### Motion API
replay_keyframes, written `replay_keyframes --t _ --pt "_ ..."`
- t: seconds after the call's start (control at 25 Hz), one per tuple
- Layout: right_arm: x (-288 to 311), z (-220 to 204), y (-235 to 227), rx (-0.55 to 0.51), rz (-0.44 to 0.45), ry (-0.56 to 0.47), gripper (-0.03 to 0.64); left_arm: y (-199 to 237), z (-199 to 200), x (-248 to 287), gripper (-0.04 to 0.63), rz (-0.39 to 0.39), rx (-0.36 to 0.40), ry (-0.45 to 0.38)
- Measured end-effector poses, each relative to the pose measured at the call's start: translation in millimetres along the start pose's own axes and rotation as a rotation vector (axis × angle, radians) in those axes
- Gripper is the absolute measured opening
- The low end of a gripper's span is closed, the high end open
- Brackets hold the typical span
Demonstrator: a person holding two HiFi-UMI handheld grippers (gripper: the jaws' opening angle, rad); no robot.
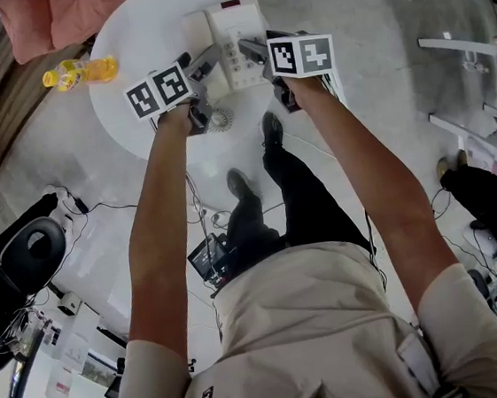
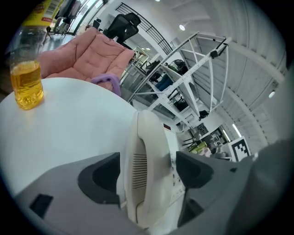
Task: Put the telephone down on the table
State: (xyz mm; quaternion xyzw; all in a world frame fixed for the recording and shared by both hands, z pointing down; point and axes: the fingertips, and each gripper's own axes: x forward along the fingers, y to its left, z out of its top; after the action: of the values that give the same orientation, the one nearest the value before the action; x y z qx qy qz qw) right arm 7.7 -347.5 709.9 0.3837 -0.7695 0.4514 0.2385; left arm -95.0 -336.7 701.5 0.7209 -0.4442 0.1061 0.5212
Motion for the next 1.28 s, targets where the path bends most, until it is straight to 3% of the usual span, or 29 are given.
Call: replay_keyframes --t 0.24,0.44,0.6,0.76,0.84,0.96,1.08,1.28 --pt "-28 12 5 -0.027 -0.052 -0.038 0.272 -15 8 -34 0.374 -0.009 0.038 -0.028" --pt "-69 33 20 -0.035 -0.062 -0.135 0.258 -36 29 -80 0.374 -0.043 0.08 -0.099" --pt "-109 48 60 -0.02 0.012 -0.251 0.141 -62 47 -127 0.373 -0.096 0.118 -0.174" --pt "-155 56 112 -0.089 0.077 -0.324 0.005 -100 67 -183 0.367 -0.131 0.219 -0.262" --pt "-180 58 138 -0.135 0.11 -0.351 -0.008 -123 70 -212 0.321 -0.162 0.257 -0.304" --pt "-219 61 175 -0.213 0.147 -0.395 -0.008 -155 73 -259 0.167 -0.204 0.314 -0.378" --pt "-257 66 207 -0.291 0.167 -0.441 -0.008 -186 75 -306 0.082 -0.247 0.388 -0.442" --pt "-319 60 257 -0.405 0.199 -0.506 -0.008 -234 65 -382 0.023 -0.263 0.509 -0.496"
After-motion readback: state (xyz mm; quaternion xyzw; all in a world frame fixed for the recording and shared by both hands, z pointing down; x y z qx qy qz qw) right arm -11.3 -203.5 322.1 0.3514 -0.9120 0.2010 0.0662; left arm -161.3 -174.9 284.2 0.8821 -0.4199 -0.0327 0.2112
